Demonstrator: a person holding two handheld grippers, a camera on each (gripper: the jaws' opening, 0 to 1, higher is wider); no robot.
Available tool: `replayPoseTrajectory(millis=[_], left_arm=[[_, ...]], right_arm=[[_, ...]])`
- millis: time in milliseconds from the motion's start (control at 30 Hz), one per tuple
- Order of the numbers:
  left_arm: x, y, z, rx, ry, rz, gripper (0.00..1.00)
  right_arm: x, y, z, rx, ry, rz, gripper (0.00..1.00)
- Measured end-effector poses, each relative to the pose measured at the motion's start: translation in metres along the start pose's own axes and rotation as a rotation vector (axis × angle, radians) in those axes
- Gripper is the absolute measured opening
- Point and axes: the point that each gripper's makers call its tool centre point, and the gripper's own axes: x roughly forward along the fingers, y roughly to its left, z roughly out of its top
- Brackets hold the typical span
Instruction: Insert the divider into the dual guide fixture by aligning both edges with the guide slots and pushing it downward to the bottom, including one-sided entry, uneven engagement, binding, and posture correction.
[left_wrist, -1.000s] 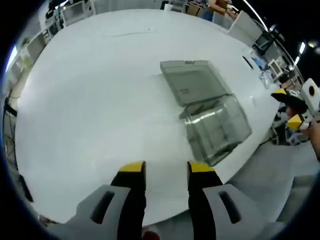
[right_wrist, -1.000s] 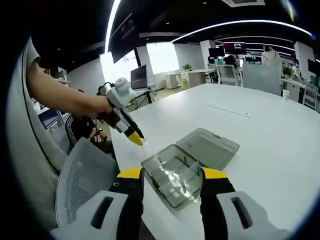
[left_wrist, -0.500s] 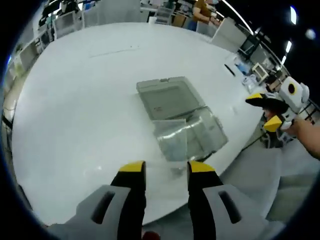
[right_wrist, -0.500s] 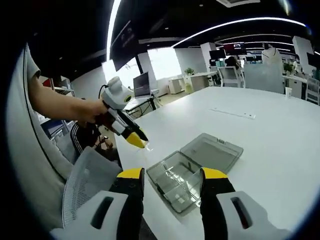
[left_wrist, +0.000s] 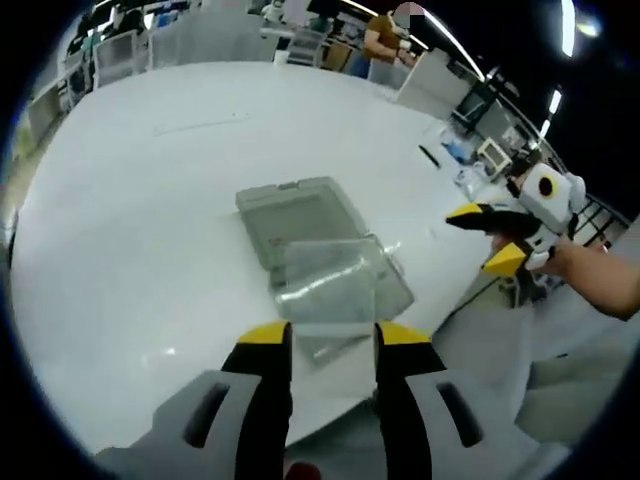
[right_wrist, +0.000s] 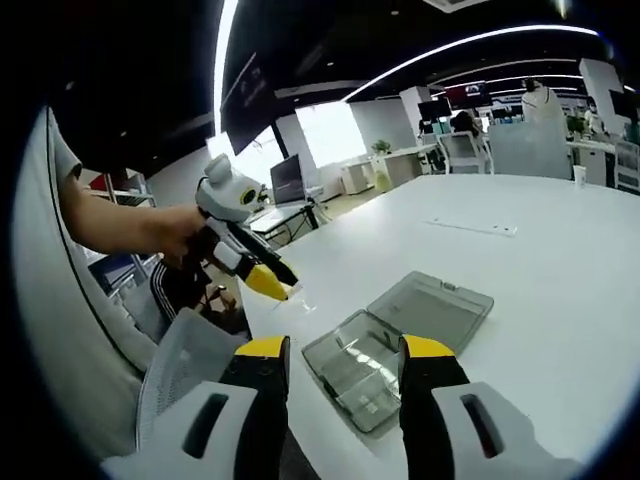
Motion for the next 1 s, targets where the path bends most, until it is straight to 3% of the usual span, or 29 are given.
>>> replayPoseTrajectory(millis=[500,1000], left_arm=[[0.005,-0.035,0.012,-0.058,-0.075,-0.184,0.29],[0.006,-0.067,0.019,-0.061,-0.141,-0.355,0.29]], right_arm=[[0.002,0.009,0.016,0.066,-0.055,0.070,0.39],[0.002,0.033,0.041,0.148,-0.126,0.214,0.38]])
